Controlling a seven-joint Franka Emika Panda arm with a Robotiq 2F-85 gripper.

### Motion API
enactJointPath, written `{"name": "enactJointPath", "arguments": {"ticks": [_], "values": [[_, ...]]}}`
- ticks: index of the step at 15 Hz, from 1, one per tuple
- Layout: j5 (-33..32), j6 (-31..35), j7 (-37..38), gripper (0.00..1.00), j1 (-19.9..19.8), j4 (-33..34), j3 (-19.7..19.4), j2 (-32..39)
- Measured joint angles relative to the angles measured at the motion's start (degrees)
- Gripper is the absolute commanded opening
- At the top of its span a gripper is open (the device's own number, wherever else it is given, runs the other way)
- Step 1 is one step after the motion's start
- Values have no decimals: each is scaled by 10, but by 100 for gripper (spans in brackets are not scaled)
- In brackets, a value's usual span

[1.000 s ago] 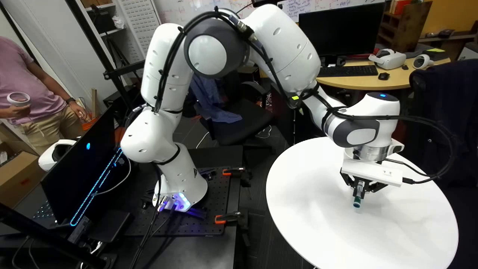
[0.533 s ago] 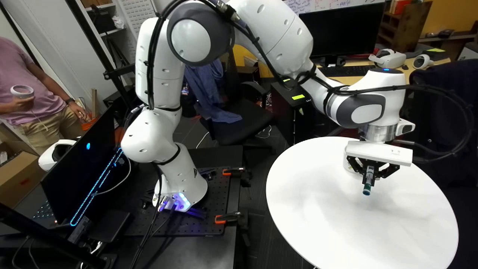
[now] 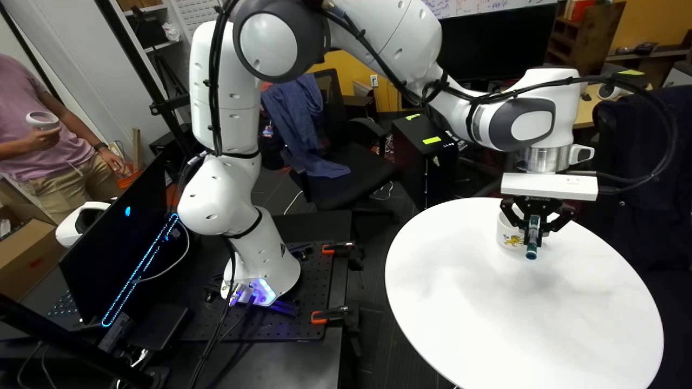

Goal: Put the marker in the mug

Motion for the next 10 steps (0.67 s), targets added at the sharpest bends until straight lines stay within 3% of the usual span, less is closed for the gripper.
{"name": "enactJointPath", "arguments": {"ticks": [10], "values": [[-37, -79, 0, 5, 46, 39, 24, 9]]}}
